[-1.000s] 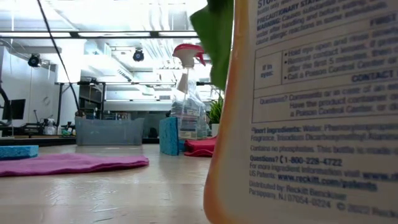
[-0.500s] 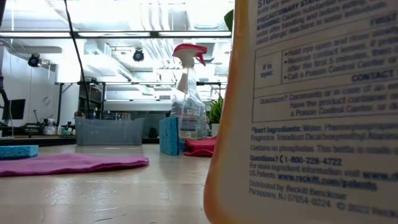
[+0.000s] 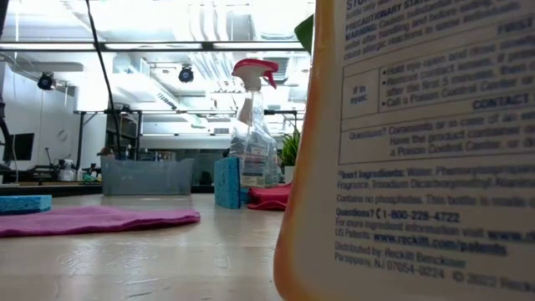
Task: Pick & Place Kitchen Items
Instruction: Put the green towel into the purple bucket
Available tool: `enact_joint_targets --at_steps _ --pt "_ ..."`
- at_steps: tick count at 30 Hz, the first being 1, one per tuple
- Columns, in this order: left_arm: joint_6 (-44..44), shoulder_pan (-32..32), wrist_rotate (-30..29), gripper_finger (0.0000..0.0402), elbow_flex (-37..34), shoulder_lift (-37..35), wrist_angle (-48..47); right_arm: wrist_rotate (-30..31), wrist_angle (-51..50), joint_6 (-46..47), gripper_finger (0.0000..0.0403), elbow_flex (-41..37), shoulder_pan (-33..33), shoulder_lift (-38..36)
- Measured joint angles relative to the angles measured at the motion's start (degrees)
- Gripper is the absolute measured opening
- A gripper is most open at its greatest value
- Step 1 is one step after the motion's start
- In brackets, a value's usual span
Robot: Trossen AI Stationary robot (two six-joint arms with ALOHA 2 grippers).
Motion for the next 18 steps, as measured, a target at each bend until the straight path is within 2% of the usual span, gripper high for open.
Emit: enact_joint_targets --at_steps 4,12,18 --pt "-0.8 0.0 0.5 0.0 0.0 0.0 -0.2 6.4 0.3 -1.8 0.0288 0.3 0.0 0.0" --pt "-0.8 0.0 0.3 0.0 -0.1 0.0 -0.3 7.0 -2.7 -4.0 0.0288 0.2 1.8 1.4" --pt "0.4 0.1 -0.7 0.0 -0.1 -0.3 -1.8 14.2 -8.2 -6.5 0.0289 0.6 6.4 2.1"
